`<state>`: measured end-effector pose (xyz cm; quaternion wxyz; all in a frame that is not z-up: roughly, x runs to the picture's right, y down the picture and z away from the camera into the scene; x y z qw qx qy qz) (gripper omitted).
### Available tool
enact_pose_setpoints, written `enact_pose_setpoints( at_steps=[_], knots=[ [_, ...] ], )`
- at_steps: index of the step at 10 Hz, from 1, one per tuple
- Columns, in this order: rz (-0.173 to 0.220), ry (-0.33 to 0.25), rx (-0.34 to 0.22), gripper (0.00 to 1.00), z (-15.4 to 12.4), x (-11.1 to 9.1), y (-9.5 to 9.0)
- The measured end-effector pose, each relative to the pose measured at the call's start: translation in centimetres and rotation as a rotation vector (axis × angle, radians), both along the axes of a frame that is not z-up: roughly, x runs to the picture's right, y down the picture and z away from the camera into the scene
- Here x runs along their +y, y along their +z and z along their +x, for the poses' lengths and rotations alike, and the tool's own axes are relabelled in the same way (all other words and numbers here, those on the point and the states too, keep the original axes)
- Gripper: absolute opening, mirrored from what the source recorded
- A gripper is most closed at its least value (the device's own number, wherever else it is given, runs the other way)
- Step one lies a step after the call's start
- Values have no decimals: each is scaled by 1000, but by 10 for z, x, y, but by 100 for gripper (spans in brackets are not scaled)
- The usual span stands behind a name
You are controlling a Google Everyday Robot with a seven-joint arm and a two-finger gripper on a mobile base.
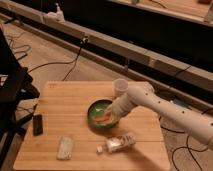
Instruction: Place the pepper in the ceramic bowl
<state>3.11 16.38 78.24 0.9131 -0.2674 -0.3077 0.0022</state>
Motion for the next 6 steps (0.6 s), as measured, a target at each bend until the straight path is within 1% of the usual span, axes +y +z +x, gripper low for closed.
enact_pose_setpoints(
  at_steps=[2,4,5,6],
  knots=[
    [11,26,-25,80,-3,6,8],
    [39,29,-48,80,-7,1,17],
    [55,31,-59,80,-11,-5,22],
    [58,30,-62,80,-12,-6,23]
  ],
)
